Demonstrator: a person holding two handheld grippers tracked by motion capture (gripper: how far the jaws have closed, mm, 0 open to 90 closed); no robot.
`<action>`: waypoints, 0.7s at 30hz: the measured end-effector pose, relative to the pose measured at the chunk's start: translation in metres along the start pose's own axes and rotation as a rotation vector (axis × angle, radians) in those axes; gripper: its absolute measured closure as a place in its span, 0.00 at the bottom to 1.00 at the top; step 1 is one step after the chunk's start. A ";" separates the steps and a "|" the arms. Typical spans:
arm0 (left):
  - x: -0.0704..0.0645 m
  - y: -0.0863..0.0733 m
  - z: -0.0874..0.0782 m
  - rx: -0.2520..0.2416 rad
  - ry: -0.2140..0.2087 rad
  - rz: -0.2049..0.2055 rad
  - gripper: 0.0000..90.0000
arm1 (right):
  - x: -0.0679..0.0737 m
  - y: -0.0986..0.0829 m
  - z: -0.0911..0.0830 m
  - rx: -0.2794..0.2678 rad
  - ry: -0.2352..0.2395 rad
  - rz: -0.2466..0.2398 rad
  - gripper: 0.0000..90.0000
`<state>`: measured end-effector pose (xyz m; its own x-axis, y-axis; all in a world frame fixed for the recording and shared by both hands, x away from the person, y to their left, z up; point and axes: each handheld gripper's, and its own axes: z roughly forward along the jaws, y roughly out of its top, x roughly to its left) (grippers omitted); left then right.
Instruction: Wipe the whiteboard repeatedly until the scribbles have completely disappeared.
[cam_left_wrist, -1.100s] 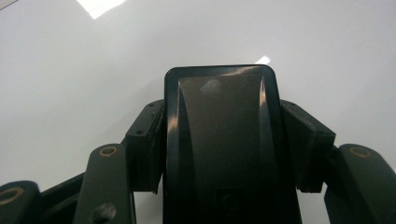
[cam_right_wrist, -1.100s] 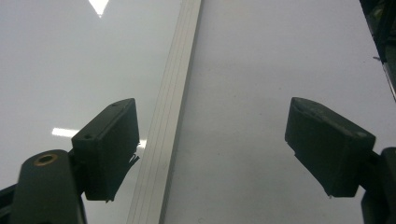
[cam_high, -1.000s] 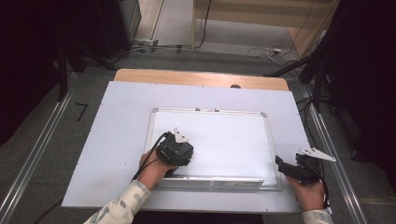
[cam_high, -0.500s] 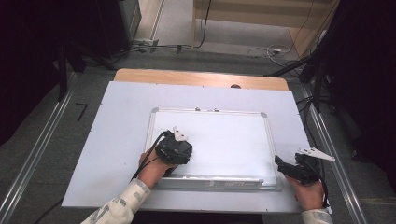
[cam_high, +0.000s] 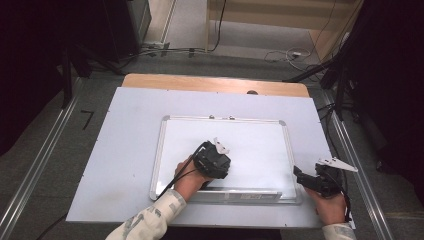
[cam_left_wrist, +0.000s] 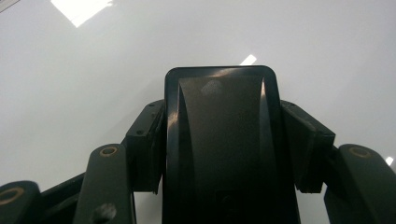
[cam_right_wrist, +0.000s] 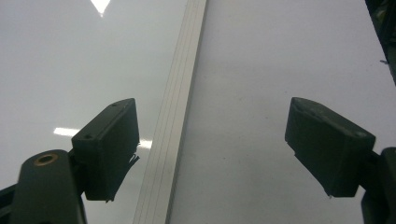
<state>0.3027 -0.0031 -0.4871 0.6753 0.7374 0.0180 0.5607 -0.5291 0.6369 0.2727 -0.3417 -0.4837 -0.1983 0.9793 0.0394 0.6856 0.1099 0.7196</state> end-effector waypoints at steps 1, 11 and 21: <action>-0.003 0.002 0.002 -0.001 -0.002 0.002 0.45 | 0.000 0.000 0.000 0.000 0.000 0.000 0.18; -0.026 0.019 0.015 -0.010 -0.026 0.031 0.45 | 0.000 0.000 0.000 -0.001 0.000 -0.001 0.18; -0.045 0.035 0.028 -0.012 -0.044 0.052 0.44 | 0.000 0.000 0.000 -0.001 0.002 0.000 0.18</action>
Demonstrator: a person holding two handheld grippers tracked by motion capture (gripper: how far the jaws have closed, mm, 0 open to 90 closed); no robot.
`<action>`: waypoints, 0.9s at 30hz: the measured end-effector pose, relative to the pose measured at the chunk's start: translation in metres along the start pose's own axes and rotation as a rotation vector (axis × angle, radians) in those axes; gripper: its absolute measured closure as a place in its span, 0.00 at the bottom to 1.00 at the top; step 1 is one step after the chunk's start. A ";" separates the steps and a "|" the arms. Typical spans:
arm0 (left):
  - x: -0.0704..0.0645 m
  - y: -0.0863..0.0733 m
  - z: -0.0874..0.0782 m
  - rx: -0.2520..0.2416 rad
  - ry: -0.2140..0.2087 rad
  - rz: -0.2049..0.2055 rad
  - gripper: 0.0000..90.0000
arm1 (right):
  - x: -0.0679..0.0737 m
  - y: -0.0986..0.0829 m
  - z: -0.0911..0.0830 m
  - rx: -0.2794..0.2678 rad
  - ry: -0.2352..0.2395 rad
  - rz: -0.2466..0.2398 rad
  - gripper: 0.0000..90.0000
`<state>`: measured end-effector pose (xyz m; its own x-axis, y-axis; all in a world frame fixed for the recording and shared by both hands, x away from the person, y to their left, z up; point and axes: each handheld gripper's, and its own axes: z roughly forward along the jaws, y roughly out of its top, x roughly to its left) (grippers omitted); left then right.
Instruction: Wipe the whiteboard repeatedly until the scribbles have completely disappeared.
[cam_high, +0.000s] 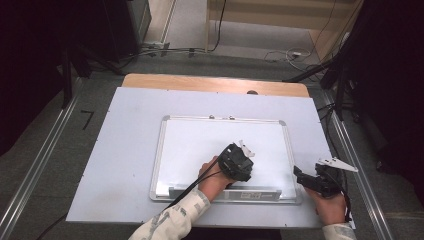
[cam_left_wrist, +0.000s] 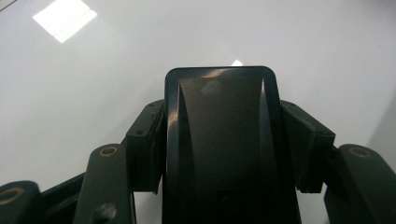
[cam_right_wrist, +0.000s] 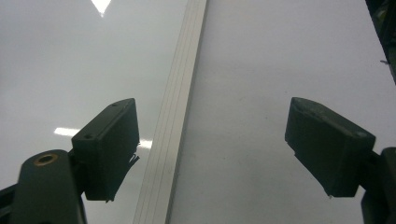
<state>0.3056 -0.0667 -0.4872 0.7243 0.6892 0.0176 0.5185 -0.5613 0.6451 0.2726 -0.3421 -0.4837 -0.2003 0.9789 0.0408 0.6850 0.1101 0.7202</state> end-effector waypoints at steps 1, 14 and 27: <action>-0.002 0.002 0.002 -0.005 -0.001 -0.002 0.44 | 0.000 0.000 0.000 0.000 0.000 0.000 0.18; -0.023 0.025 0.020 -0.002 -0.024 0.030 0.45 | -0.001 0.000 0.000 -0.005 0.006 0.003 0.18; -0.042 0.046 0.036 -0.003 -0.031 0.039 0.44 | -0.001 0.000 0.000 -0.004 0.005 0.002 0.18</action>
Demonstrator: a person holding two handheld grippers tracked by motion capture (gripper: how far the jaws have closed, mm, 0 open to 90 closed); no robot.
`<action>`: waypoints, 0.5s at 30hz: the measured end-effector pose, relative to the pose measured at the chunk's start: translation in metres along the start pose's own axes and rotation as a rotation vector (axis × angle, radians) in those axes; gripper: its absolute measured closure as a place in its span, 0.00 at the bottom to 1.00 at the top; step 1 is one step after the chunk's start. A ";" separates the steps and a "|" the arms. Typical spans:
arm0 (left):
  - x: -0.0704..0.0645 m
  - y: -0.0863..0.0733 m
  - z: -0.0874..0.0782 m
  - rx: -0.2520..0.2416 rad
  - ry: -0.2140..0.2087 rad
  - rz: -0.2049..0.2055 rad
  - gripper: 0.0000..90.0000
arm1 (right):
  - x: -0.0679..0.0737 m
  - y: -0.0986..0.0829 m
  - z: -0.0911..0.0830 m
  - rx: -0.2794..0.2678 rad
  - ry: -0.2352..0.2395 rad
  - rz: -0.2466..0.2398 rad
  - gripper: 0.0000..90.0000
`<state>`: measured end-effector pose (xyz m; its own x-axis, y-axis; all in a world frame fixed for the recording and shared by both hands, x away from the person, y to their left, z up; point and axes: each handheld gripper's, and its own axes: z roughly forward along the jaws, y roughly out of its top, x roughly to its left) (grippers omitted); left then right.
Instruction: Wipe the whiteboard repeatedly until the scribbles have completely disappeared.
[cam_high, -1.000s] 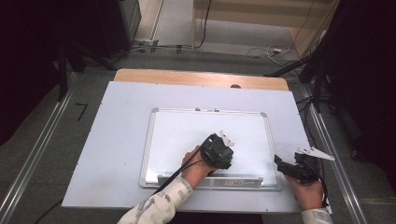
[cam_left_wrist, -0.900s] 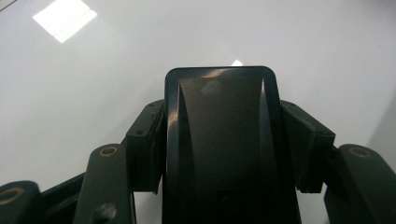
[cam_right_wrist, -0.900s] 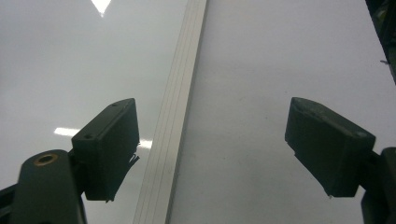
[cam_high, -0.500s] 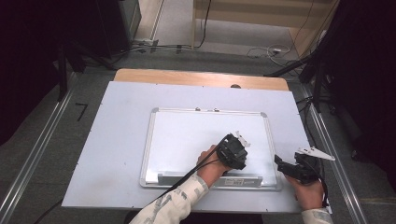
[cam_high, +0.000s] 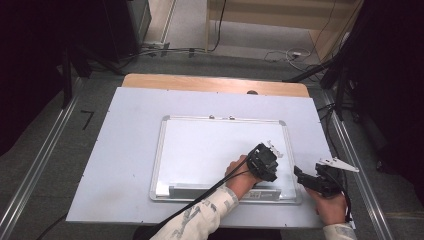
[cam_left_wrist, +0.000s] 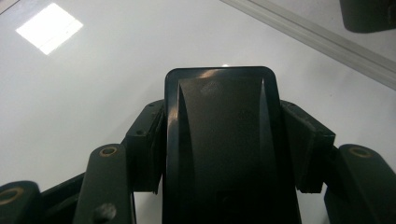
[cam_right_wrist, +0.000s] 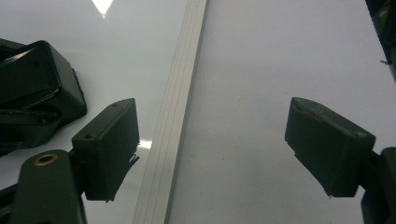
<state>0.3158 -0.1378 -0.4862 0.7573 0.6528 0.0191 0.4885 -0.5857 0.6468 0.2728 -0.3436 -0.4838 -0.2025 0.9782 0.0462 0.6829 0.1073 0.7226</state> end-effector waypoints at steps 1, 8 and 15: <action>0.000 0.001 0.001 0.003 0.003 0.001 0.44 | 0.000 0.000 0.000 0.002 0.001 -0.001 0.18; 0.000 0.007 0.006 -0.003 0.015 -0.021 0.44 | 0.001 0.000 0.001 0.003 0.001 0.001 0.18; 0.002 0.004 0.004 -0.008 0.011 -0.021 0.44 | 0.000 -0.001 0.000 0.003 0.000 0.002 0.18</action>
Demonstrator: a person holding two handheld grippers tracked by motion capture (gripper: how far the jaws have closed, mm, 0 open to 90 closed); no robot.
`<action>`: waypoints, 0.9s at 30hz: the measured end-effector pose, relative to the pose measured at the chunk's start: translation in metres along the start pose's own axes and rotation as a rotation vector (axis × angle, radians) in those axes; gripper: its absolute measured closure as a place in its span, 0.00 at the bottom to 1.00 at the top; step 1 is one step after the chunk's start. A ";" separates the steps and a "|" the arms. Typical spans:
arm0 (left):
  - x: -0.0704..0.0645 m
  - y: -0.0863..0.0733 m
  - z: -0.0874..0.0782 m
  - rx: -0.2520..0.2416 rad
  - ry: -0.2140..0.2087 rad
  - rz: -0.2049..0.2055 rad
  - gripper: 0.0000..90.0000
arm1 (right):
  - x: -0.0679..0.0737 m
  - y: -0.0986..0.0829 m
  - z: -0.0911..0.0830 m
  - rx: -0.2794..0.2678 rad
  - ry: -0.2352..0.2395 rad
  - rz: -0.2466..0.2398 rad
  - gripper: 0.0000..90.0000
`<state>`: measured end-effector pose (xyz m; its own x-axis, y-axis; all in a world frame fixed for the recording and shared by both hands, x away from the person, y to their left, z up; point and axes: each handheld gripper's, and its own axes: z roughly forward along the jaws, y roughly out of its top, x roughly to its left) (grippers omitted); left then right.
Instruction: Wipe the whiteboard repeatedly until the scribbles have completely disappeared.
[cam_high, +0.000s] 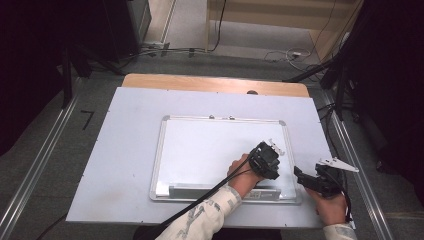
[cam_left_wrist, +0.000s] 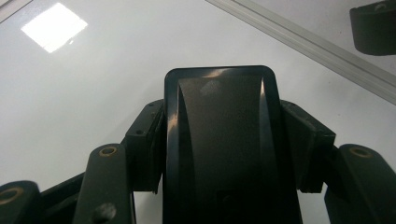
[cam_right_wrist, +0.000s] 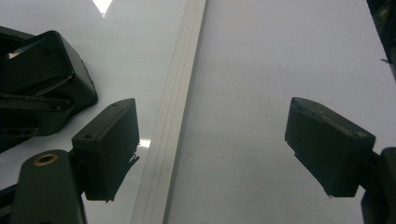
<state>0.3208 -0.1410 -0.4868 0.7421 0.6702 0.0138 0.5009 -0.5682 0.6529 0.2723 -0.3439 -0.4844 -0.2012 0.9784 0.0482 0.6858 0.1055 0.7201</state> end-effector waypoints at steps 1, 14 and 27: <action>0.001 -0.001 -0.001 -0.001 0.003 -0.004 0.44 | 0.000 0.000 0.000 0.000 0.001 0.001 0.18; 0.020 -0.021 -0.017 0.003 0.013 -0.011 0.44 | -0.001 0.000 0.000 0.002 -0.006 -0.002 0.18; 0.062 -0.063 -0.051 0.005 0.059 -0.064 0.44 | 0.000 -0.001 -0.001 0.003 -0.011 0.001 0.18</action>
<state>0.3123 -0.0397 -0.4878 0.6812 0.7319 0.0166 0.5489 -0.5256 0.6499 0.2715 -0.3445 -0.4842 -0.1927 0.9804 0.0410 0.6883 0.1052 0.7178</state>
